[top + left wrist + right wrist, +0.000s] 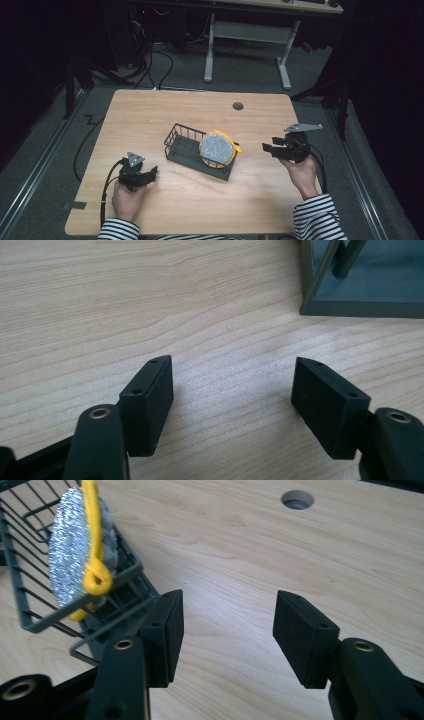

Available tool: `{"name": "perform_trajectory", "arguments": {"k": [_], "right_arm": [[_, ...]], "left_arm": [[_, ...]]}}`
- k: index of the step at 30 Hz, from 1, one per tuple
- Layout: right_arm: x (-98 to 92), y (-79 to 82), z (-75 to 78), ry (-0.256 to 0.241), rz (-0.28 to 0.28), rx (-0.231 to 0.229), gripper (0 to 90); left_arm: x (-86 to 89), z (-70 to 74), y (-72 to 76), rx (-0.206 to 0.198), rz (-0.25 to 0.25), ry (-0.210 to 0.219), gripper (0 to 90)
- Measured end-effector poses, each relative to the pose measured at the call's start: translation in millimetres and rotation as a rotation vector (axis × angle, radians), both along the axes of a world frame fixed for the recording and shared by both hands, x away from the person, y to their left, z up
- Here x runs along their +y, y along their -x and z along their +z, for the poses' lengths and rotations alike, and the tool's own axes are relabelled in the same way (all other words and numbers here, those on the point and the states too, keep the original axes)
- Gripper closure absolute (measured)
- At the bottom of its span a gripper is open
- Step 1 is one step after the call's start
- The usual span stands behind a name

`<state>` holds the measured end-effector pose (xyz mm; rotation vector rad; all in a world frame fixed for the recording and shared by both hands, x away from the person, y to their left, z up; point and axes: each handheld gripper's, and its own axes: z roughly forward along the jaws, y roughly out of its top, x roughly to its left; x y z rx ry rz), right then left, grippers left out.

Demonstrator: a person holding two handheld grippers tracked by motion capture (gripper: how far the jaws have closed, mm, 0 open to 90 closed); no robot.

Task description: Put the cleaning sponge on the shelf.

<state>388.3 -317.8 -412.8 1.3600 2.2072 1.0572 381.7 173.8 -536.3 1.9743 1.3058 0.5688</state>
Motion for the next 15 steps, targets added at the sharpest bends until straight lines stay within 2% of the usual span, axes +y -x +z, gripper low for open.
{"name": "perform_trajectory", "arguments": {"k": [5,6,7,10,11,13,15], "right_arm": [[-13.3,6.5,-12.8,-0.036,-0.037,0.010,46.8],[-15.0,7.3,-15.8,-0.027,-0.043,0.011,47.1],[-19.0,9.7,-22.4,-0.044,-0.057,0.019,47.0],[-22.5,12.1,-29.1,-0.041,-0.070,0.025,47.1],[-25.8,13.6,-34.6,-0.059,-0.078,0.033,46.6],[-26.6,14.7,-37.5,-0.057,-0.086,0.033,47.2],[-29.4,16.6,-44.6,-0.077,-0.094,0.036,46.6]], "left_arm": [[0.0,0.0,0.0,0.000,0.001,0.000,33.8],[0.0,0.0,-0.1,0.000,0.000,0.000,33.8],[0.0,0.0,-0.1,0.000,0.001,0.000,33.7],[0.0,0.0,-0.1,0.000,0.001,0.000,33.7],[0.0,0.0,0.0,0.000,0.001,0.000,33.7],[0.0,0.0,-0.1,0.000,0.001,0.000,33.8],[0.0,0.0,-0.1,0.000,0.001,0.000,33.8]]}}
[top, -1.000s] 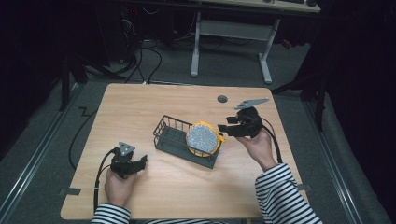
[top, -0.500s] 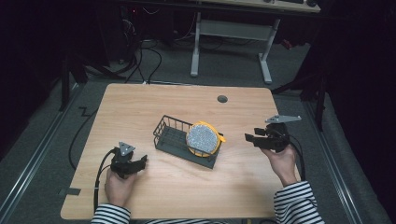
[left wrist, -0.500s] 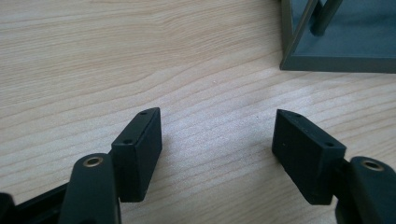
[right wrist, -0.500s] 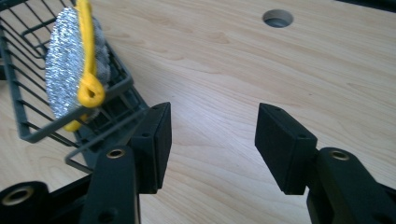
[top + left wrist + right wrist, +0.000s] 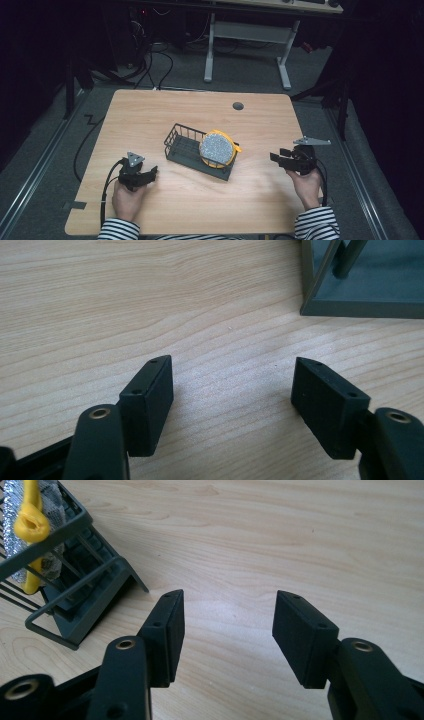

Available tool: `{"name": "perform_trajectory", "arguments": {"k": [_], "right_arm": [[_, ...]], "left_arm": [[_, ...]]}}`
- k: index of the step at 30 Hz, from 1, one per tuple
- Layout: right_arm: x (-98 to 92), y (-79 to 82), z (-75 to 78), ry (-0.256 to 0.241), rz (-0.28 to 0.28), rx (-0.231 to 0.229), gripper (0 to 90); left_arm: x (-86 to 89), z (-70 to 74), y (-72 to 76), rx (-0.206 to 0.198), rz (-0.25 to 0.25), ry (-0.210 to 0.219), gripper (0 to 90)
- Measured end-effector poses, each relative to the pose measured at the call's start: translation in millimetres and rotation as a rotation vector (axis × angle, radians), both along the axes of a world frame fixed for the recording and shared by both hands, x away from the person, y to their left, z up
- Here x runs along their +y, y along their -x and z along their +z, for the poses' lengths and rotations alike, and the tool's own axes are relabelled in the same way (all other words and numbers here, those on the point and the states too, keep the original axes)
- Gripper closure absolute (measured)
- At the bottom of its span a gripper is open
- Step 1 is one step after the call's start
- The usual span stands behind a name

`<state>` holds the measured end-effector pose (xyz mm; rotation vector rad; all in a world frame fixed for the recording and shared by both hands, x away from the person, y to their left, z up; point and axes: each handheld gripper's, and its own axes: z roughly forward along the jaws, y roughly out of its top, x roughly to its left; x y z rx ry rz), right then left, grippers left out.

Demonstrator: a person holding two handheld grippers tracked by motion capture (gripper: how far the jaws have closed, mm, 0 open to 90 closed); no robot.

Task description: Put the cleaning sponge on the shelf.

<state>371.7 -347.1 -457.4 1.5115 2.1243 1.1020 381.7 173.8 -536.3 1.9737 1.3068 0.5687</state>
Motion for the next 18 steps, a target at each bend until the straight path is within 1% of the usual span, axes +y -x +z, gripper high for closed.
{"name": "perform_trajectory", "arguments": {"k": [1,3,7,8,9,10,13,14,16,17,18], "right_arm": [[-0.6,1.0,-3.9,-0.002,-0.007,0.007,46.5],[-1.8,2.8,-14.9,-0.007,-0.010,0.005,46.0],[-1.0,5.0,-35.2,0.021,-0.026,0.012,45.2],[0.1,5.6,-45.3,0.053,-0.041,0.016,44.5],[0.9,5.9,-48.2,0.071,-0.047,0.014,44.2],[0.9,5.9,-48.2,0.071,-0.047,0.014,44.2],[2.8,6.2,-60.0,0.128,-0.080,0.013,42.7],[2.8,6.2,-60.0,0.128,-0.080,0.013,42.7],[1.9,6.6,-67.5,0.141,-0.096,0.010,42.1],[1.9,6.6,-67.5,0.141,-0.096,0.010,42.1],[1.5,7.5,-69.0,0.139,-0.098,-0.005,42.1]], "left_arm": [[0.0,0.0,0.0,0.000,0.000,0.000,33.8],[0.0,0.0,0.0,0.000,0.000,0.000,33.8],[0.0,0.0,0.0,0.000,0.000,0.000,33.8],[0.0,0.0,0.0,0.000,0.000,0.000,33.8],[0.0,-0.1,0.0,-0.001,0.001,0.000,33.8],[0.0,0.0,0.0,0.000,0.000,0.000,33.8],[0.1,-0.1,0.0,-0.001,0.001,0.001,33.9],[0.1,0.0,0.0,0.000,0.000,0.000,33.9],[0.1,0.0,0.0,0.000,0.000,0.001,33.9],[0.2,0.0,0.0,0.001,0.000,0.001,33.9],[0.2,0.0,0.0,0.000,0.000,0.001,33.9]]}}
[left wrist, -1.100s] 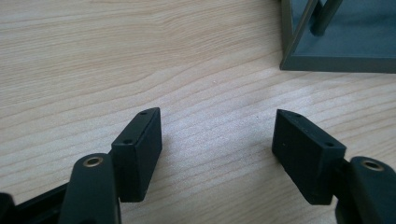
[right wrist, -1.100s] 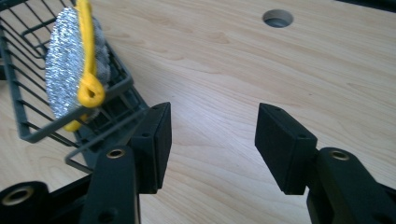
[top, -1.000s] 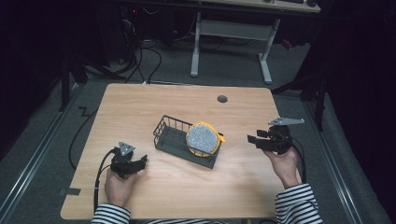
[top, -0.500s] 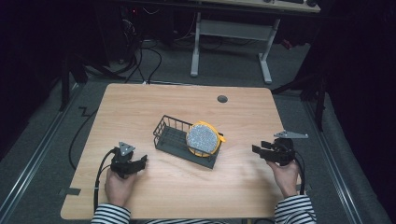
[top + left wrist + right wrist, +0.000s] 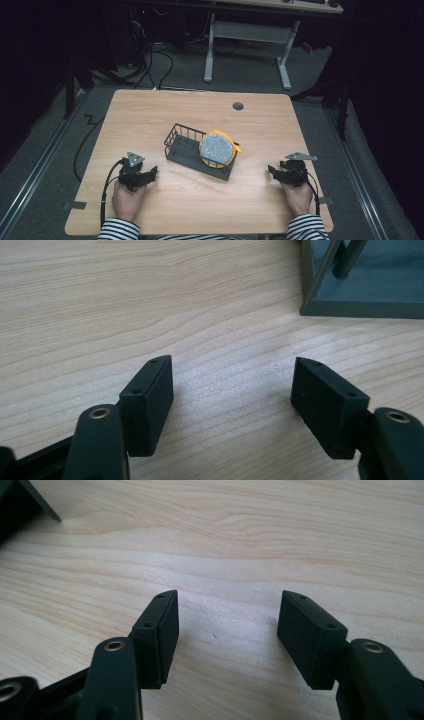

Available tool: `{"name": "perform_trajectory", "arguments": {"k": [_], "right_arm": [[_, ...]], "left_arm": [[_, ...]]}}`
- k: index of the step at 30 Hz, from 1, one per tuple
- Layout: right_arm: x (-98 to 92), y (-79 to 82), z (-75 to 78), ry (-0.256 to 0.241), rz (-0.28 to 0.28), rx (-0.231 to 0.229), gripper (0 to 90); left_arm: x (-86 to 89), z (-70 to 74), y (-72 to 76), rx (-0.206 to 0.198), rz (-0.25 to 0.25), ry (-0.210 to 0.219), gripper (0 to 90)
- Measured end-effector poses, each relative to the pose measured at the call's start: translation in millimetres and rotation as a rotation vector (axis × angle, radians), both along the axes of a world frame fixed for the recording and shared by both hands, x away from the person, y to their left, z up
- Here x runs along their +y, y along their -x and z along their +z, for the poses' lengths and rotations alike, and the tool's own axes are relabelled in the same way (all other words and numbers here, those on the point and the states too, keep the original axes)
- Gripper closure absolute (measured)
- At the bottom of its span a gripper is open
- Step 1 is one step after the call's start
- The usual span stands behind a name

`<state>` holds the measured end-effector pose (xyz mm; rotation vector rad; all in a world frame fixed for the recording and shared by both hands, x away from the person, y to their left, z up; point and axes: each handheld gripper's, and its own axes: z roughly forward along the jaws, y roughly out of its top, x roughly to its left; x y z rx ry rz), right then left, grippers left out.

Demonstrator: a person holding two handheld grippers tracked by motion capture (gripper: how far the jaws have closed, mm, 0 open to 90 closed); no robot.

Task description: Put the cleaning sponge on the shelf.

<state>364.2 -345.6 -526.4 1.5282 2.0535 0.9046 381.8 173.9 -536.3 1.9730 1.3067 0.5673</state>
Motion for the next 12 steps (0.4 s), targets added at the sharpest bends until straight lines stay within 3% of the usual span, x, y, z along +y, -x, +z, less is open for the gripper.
{"name": "perform_trajectory", "arguments": {"k": [2,6,12], "right_arm": [[-0.7,1.6,-3.3,0.004,-0.001,-0.034,42.0],[4.6,2.1,-3.7,0.055,0.019,-0.040,39.8],[4.7,2.1,-3.7,0.055,0.020,-0.039,39.7]], "left_arm": [[0.0,0.0,0.0,0.000,0.000,0.001,33.9],[0.2,-0.1,0.0,0.000,0.001,0.003,33.8],[0.3,0.0,0.1,-0.002,0.005,0.000,35.1]]}}
